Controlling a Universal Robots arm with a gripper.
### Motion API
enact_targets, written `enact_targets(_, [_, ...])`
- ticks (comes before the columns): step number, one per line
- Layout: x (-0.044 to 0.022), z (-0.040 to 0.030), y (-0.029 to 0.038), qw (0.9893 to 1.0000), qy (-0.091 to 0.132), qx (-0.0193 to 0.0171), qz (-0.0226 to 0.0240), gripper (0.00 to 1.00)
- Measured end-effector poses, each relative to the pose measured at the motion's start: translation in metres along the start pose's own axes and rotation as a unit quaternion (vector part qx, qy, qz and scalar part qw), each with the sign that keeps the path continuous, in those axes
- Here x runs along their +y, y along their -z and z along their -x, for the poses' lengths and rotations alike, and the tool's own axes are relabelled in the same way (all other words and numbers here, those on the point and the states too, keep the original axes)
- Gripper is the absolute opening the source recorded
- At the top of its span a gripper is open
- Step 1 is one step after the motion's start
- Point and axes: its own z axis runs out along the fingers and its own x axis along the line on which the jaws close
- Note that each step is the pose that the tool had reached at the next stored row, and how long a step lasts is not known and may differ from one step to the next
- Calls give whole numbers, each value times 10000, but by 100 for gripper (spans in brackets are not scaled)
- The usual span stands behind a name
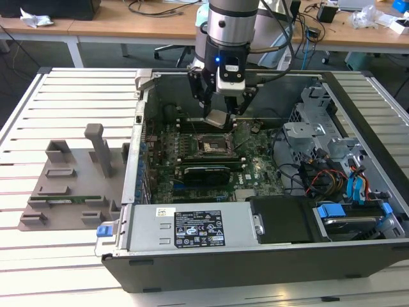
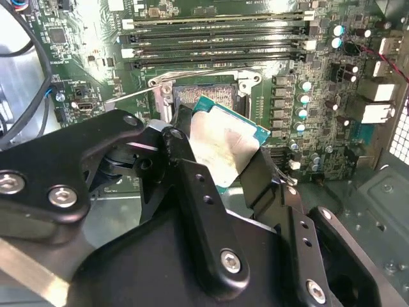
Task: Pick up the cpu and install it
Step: 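Place the cpu into insertion slot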
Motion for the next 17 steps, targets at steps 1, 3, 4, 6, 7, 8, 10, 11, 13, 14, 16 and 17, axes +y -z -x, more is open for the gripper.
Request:
enact_targets(1, [0, 0, 0, 10000, -57, 3, -1, 55])
enact_targets(3, [0, 0, 0, 9999, -172, 9, -1, 55])
enact_targets(4, [0, 0, 0, 9998, -209, 11, -2, 55])
enact_targets(6, [0, 0, 0, 9996, -293, 15, -3, 55])
enact_targets(7, [0, 0, 0, 9993, -366, 19, -3, 55])
enact_targets(8, [0, 0, 0, 9992, -399, 21, -3, 55])
enact_targets(10, [0, 0, 0, 9989, -473, 25, -4, 55])
enact_targets(11, [0, 0, 0, 9987, -508, 26, -4, 55])
enact_targets(13, [0, 0, 0, 9983, -579, 30, -5, 55])
enact_targets(14, [0, 0, 0, 9980, -630, 33, -5, 55])
enact_targets(16, [0, 0, 0, 9975, -706, 37, -6, 55])
enact_targets(17, [0, 0, 0, 9972, -742, 39, -6, 55])
